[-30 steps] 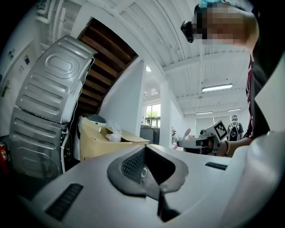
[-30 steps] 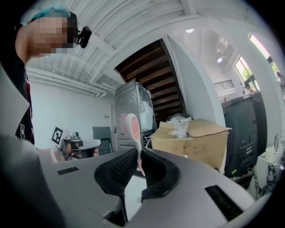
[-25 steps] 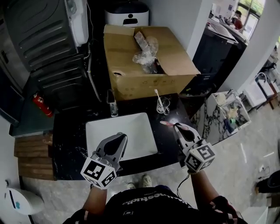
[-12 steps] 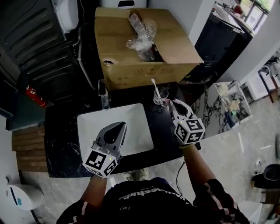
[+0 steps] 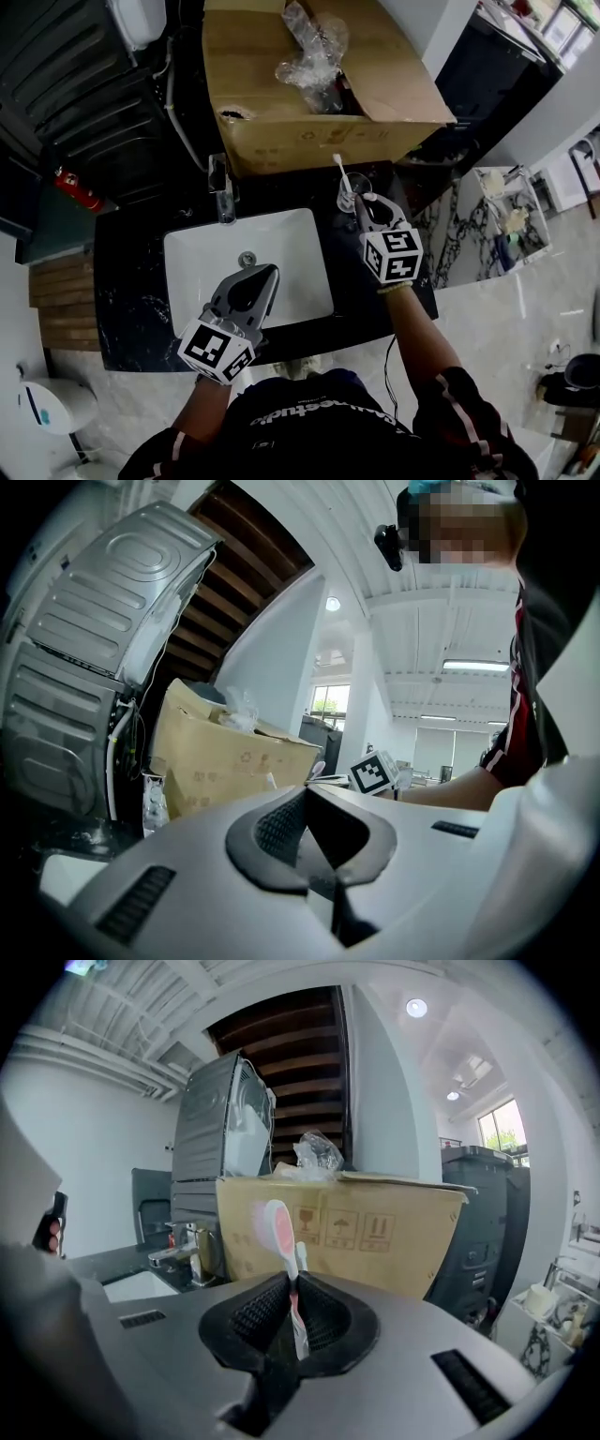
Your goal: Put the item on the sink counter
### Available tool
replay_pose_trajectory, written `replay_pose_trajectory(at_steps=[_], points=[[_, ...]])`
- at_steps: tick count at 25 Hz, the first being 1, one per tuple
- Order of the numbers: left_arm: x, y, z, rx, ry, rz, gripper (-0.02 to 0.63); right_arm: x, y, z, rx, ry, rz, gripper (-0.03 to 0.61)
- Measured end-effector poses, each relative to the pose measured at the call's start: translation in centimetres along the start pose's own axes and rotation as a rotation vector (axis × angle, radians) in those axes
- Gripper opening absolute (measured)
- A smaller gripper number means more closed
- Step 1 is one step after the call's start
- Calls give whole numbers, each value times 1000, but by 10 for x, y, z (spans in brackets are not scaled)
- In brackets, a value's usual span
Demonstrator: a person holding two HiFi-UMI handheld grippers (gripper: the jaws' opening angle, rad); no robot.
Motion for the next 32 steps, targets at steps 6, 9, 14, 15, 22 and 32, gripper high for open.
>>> replay_pose_trajectory(at_steps=[6,9,14,15,22,32], points=[[-6,4,2,12,26,5,12,-17,-4,-24,-4,53,5,60],[-6,5,4,26,38,-7,14,-22,-5,-31,-6,66,4,60],[-8,8,9,39,52,-17,14,-29,-7,-40,-3,89,14,60],[-8,9,10,42,54,-16,12,-30,-7,-42,-2,94,16,60],[-9,8,14,47,59,-9,12,-37,-10,-46,-8,105,9,60],[-6,7,24,61,68,-4,14,-38,-12,-46,-14,90,-11,65]])
Point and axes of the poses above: the fingertips, and each gripper's own axes: z backward along the fingers, y to its left, x out of its top, the point moved 8 cm from there along z, backward along the fingers, and after that the axes turned 4 degrees about -z, right-handed, at the moved point
